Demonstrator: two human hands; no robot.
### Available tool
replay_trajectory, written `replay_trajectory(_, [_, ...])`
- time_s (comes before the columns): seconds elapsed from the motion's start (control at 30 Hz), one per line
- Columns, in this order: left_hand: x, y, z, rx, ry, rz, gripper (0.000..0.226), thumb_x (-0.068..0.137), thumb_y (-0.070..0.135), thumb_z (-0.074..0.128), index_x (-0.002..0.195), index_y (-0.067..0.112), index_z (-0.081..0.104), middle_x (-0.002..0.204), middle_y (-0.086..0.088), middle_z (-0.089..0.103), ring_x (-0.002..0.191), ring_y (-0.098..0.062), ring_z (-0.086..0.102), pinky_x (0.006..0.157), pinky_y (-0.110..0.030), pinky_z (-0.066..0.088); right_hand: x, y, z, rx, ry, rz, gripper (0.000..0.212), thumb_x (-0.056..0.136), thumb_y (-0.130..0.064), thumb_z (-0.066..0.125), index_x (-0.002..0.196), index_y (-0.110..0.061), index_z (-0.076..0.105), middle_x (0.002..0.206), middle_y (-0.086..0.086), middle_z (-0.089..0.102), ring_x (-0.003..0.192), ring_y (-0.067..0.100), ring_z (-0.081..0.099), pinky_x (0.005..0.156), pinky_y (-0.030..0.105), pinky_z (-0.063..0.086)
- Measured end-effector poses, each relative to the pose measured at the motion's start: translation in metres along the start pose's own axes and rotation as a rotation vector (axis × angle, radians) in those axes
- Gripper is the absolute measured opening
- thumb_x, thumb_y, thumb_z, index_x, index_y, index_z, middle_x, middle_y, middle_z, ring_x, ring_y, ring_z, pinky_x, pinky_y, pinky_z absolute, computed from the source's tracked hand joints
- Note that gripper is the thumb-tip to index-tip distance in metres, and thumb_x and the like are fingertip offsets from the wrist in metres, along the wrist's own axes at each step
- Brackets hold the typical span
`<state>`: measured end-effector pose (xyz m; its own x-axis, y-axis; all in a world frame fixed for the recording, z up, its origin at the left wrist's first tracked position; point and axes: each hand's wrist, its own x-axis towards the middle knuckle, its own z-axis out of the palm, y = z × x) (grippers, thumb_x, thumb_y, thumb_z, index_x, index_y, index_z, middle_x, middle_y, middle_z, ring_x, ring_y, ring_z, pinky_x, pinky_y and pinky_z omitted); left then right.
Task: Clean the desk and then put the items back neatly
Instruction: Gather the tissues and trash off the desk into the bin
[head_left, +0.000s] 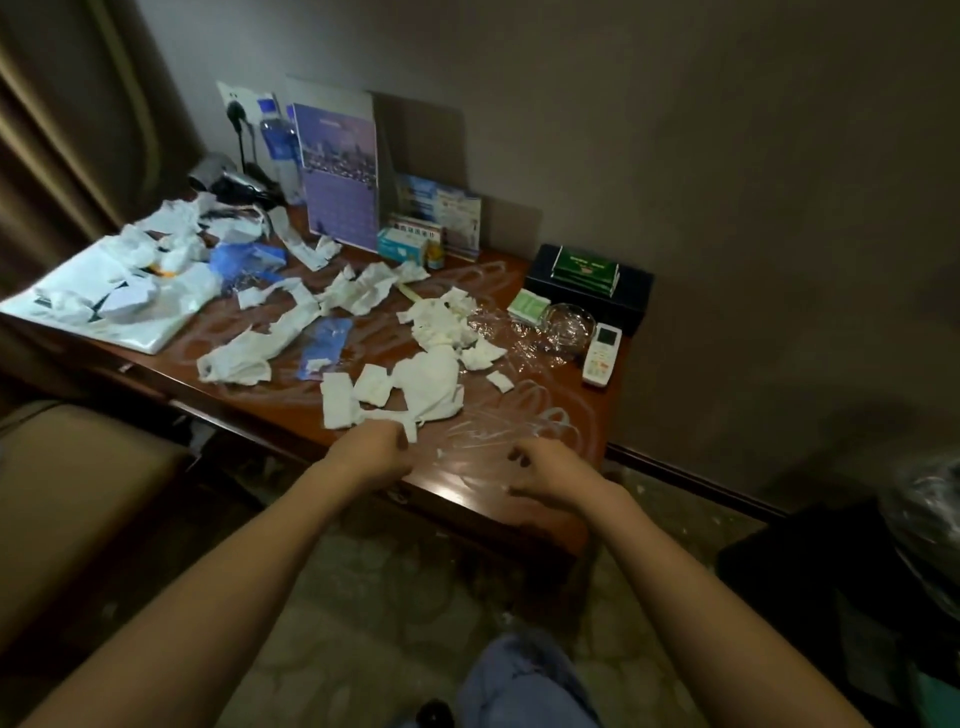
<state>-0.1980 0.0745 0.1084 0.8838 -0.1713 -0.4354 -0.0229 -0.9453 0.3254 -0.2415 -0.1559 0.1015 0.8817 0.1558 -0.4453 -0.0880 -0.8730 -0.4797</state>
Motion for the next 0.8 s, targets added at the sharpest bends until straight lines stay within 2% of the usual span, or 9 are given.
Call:
replay_trajectory(0.13, [0.036, 0.001, -0.003, -0.021, -0.023, 0.044, 0.037, 0.087, 0.027, 0.063, 0.121, 0.015, 0.058, 0.12, -0.005, 0.06, 0.106, -0.018, 0.058, 0.092, -0.033, 0.05, 0.034, 0.004, -0.012, 0.005, 0.045, 0.042, 0.054, 0.083, -0.024, 0.071, 0.131, -0.013, 0.05, 0.131, 0.007, 0.053, 0.116, 0.02, 0.052, 0.093, 0.028, 0.043])
replay_trajectory(0.27, [0.084, -0.003, -0.01, 0.003, -0.047, 0.074, 0.044, 0.085, 0.029, 0.065, 0.125, 0.014, 0.056, 0.127, -0.007, 0.057, 0.111, -0.02, 0.056, 0.093, -0.031, 0.047, 0.082, 0.013, -0.025, 0.02, 0.102, 0.091, 0.061, 0.082, -0.027, 0.072, 0.136, -0.016, 0.045, 0.139, 0.009, 0.046, 0.126, 0.025, 0.045, 0.105, 0.038, 0.039])
replay_trajectory(0.37, [0.13, -0.001, -0.02, 0.014, -0.061, 0.078, 0.051, 0.083, 0.033, 0.067, 0.129, 0.015, 0.053, 0.13, -0.007, 0.055, 0.114, -0.021, 0.055, 0.092, -0.031, 0.046, 0.121, 0.015, -0.036, 0.1, 0.163, 0.113, 0.069, 0.084, -0.022, 0.069, 0.144, -0.018, 0.035, 0.144, 0.011, 0.038, 0.134, 0.028, 0.035, 0.111, 0.04, 0.032])
replay_trajectory(0.43, [0.159, 0.004, -0.026, 0.009, -0.061, 0.088, 0.054, 0.083, 0.033, 0.068, 0.131, 0.015, 0.051, 0.132, -0.009, 0.052, 0.117, -0.023, 0.052, 0.092, -0.032, 0.046, 0.147, 0.02, -0.042, 0.097, 0.229, 0.17, 0.075, 0.084, -0.026, 0.069, 0.147, -0.02, 0.029, 0.149, 0.012, 0.031, 0.137, 0.03, 0.028, 0.113, 0.044, 0.029])
replay_trajectory(0.53, [0.192, 0.011, -0.031, 0.024, -0.049, 0.125, 0.065, 0.08, 0.038, 0.07, 0.137, 0.019, 0.044, 0.136, -0.012, 0.045, 0.124, -0.027, 0.043, 0.099, -0.035, 0.041, 0.178, 0.033, -0.053, 0.022, 0.307, 0.263, 0.082, 0.082, -0.038, 0.069, 0.149, -0.023, 0.023, 0.155, 0.011, 0.018, 0.14, 0.032, 0.018, 0.115, 0.047, 0.022])
replay_trajectory(0.63, [0.215, 0.015, -0.036, 0.064, -0.071, 0.107, 0.078, 0.079, 0.044, 0.07, 0.145, 0.028, 0.031, 0.147, -0.014, 0.027, 0.135, -0.034, 0.025, 0.107, -0.044, 0.034, 0.205, 0.044, -0.064, -0.039, 0.271, 0.298, 0.091, 0.082, -0.045, 0.067, 0.151, -0.023, 0.013, 0.159, 0.009, 0.006, 0.145, 0.033, 0.007, 0.117, 0.05, 0.013])
replay_trajectory(0.7, [0.234, 0.017, -0.042, 0.06, -0.072, 0.106, 0.082, 0.079, 0.046, 0.07, 0.147, 0.032, 0.026, 0.152, -0.014, 0.015, 0.14, -0.036, 0.014, 0.109, -0.047, 0.029, 0.225, 0.048, -0.067, -0.005, 0.23, 0.288, 0.089, 0.084, -0.042, 0.066, 0.152, -0.021, 0.012, 0.159, 0.008, 0.008, 0.145, 0.031, 0.009, 0.117, 0.047, 0.015])
replay_trajectory(0.8, [0.264, 0.021, -0.048, 0.058, -0.068, 0.157, 0.084, 0.077, 0.048, 0.071, 0.147, 0.032, 0.027, 0.155, -0.016, 0.01, 0.142, -0.036, 0.009, 0.112, -0.045, 0.022, 0.247, 0.051, -0.06, 0.168, 0.186, 0.325, 0.083, 0.086, -0.038, 0.066, 0.15, -0.015, 0.019, 0.156, 0.011, 0.019, 0.141, 0.031, 0.023, 0.115, 0.042, 0.023])
